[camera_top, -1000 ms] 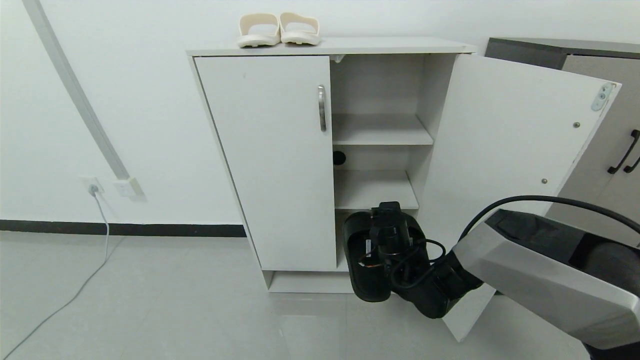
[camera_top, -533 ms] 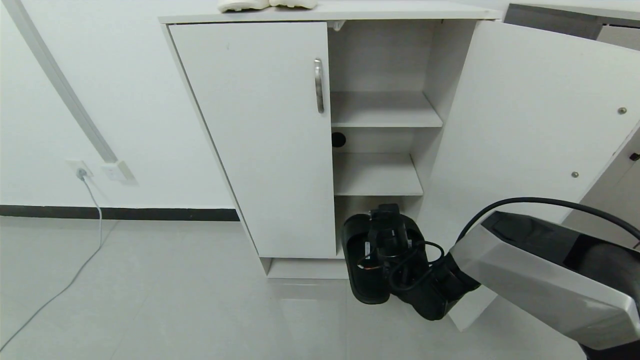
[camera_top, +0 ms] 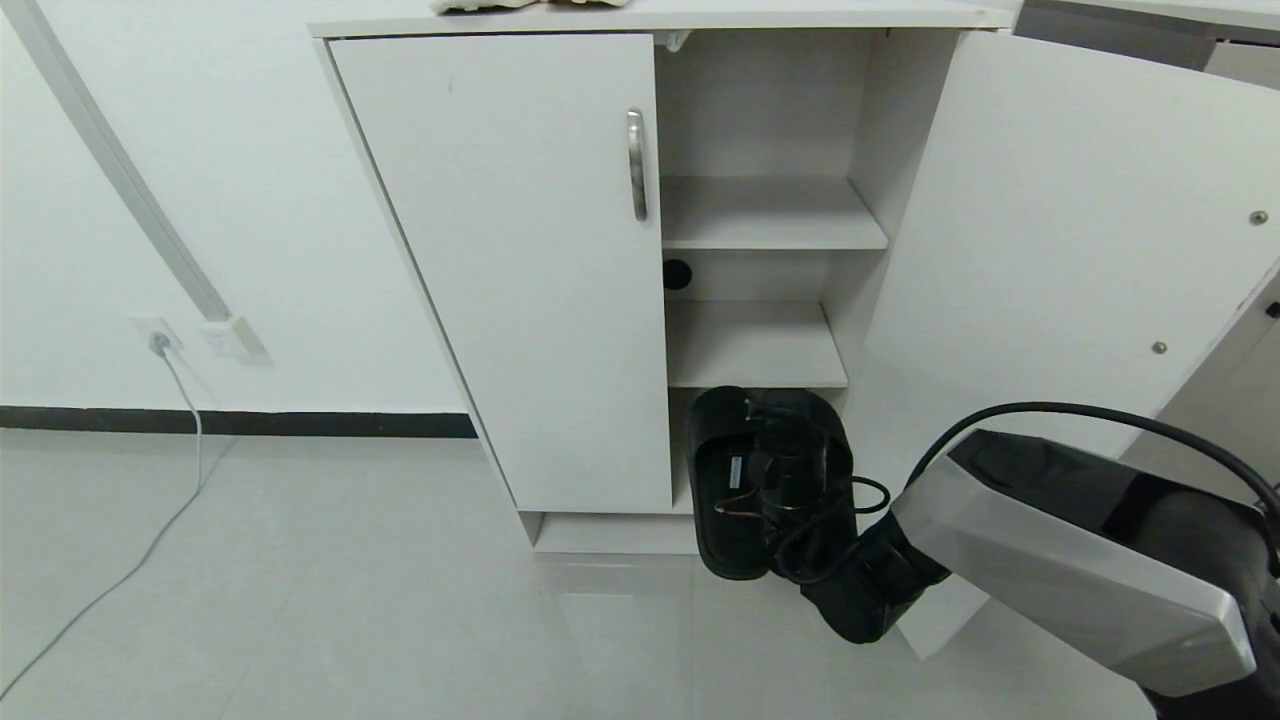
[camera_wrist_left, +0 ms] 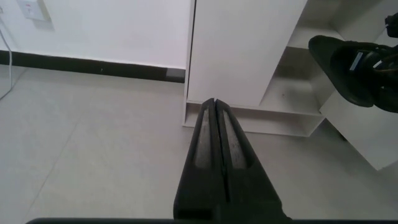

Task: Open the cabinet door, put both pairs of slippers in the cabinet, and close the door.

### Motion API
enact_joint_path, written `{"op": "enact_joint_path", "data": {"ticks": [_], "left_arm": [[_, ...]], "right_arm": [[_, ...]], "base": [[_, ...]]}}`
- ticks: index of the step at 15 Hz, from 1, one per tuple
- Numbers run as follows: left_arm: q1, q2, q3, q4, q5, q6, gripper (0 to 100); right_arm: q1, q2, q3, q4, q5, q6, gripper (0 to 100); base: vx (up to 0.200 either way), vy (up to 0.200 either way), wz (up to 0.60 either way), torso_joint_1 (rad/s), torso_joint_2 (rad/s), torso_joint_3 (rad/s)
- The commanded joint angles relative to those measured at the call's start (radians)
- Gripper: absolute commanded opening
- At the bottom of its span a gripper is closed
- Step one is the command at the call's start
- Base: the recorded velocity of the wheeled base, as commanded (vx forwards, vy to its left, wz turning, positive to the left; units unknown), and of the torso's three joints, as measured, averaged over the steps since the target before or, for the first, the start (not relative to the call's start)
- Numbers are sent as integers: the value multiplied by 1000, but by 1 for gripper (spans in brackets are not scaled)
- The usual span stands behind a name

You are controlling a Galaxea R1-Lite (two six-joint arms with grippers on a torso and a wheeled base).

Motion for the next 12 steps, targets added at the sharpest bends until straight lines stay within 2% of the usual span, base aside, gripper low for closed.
{"op": "enact_joint_path", "data": {"ticks": [1, 2, 12], "left_arm": [[0, 2, 0, -1, 1, 0, 0], [0, 2, 0, 0, 1, 0, 0], [0, 2, 0, -1, 1, 0, 0]], "right_arm": [[0, -1, 0, -2, 0, 0, 0], [0, -3, 0, -2, 0, 0, 0], [-5, -3, 6, -3, 0, -2, 0]], "base": [[0, 0, 0, 0, 0, 0], [0, 0, 0, 0, 0, 0], [200, 0, 0, 4, 2, 1]]}}
